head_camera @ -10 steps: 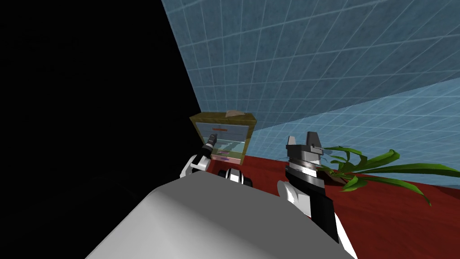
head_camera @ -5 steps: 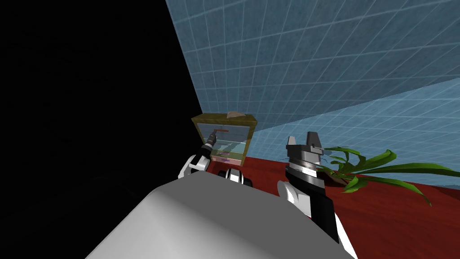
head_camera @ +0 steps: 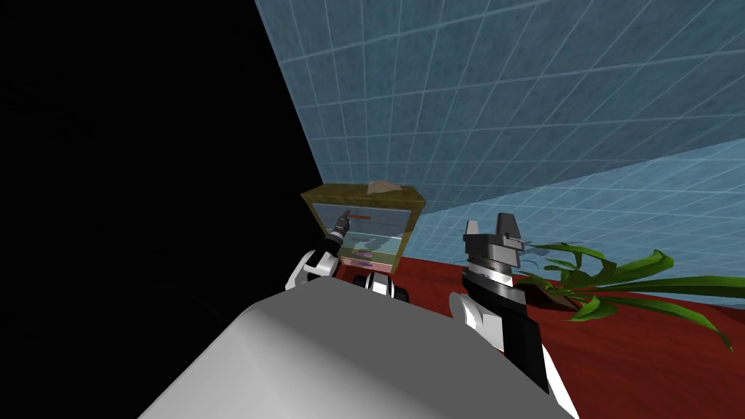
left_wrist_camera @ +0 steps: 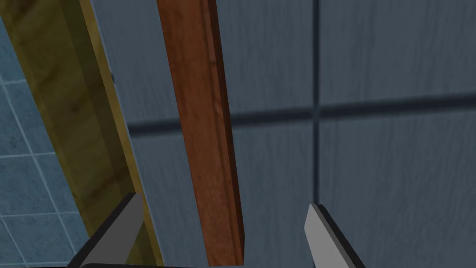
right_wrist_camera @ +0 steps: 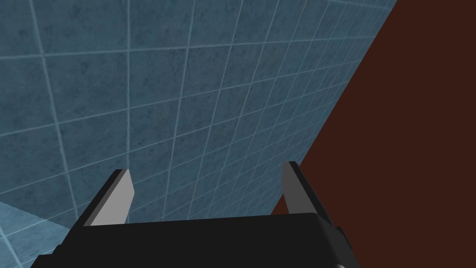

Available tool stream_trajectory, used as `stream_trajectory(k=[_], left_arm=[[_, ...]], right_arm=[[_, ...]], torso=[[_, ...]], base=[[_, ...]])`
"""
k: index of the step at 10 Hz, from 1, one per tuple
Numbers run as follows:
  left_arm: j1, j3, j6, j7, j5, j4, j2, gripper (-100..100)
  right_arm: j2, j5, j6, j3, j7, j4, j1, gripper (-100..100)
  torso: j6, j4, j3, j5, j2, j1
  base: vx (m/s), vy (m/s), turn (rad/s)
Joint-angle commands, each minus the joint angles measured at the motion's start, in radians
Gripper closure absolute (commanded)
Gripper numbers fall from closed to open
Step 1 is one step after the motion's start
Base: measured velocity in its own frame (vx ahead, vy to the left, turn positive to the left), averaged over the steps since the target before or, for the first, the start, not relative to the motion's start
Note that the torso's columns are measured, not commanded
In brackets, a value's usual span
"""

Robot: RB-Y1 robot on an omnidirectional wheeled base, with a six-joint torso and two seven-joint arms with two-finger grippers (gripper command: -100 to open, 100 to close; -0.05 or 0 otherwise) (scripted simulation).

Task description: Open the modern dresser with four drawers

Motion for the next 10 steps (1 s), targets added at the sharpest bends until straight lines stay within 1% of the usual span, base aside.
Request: stream_trajectory(k=[1, 5, 6, 7, 9, 10], left_arm=[[0.013, -0.006, 0.001, 0.001, 0.001, -0.015, 0.004, 100], [0.032, -0.014, 0.003, 0.003, 0.004, -0.038, 0.010, 100], [0.028, -0.014, 0.003, 0.002, 0.003, -0.031, 0.008, 100], [0.041, -0.020, 0.004, 0.003, 0.005, -0.038, 0.013, 100], [0.048, -0.023, 0.003, 0.003, 0.005, -0.044, 0.016, 100], [0.039, -0.019, 0.048, 0.009, 0.007, -0.085, 0.022, -100]], right_arm=[[0.000, 0.000, 0.000, 0.000, 0.000, 0.000, 0.000, 0], [0.000, 0.000, 0.000, 0.000, 0.000, 0.000, 0.000, 0], [0.000, 0.000, 0.000, 0.000, 0.000, 0.000, -0.001, 0], [0.000, 0.000, 0.000, 0.000, 0.000, 0.000, 0.000, 0], [0.000, 0.000, 0.000, 0.000, 0.000, 0.000, 0.000, 0], [0.000, 0.000, 0.000, 0.000, 0.000, 0.000, 0.000, 0]], torso=[[0.000, 0.000, 0.001, 0.001, 0.001, 0.002], [-0.001, 0.000, 0.000, 0.001, -0.001, 0.003], [-0.001, 0.000, -0.001, 0.000, -0.001, 0.003], [-0.001, 0.000, -0.004, 0.000, -0.007, 0.003], [-0.001, -0.001, 0.000, 0.001, -0.001, 0.004], [-0.001, -0.001, 0.000, 0.002, -0.001, 0.004]], base=[[-0.075, -0.003, 0.032], [-0.176, -0.017, 0.018], [-0.098, -0.011, 0.001], [-0.126, -0.004, 0.030], [-0.188, -0.005, 0.015], [-0.077, -0.012, -0.008]])
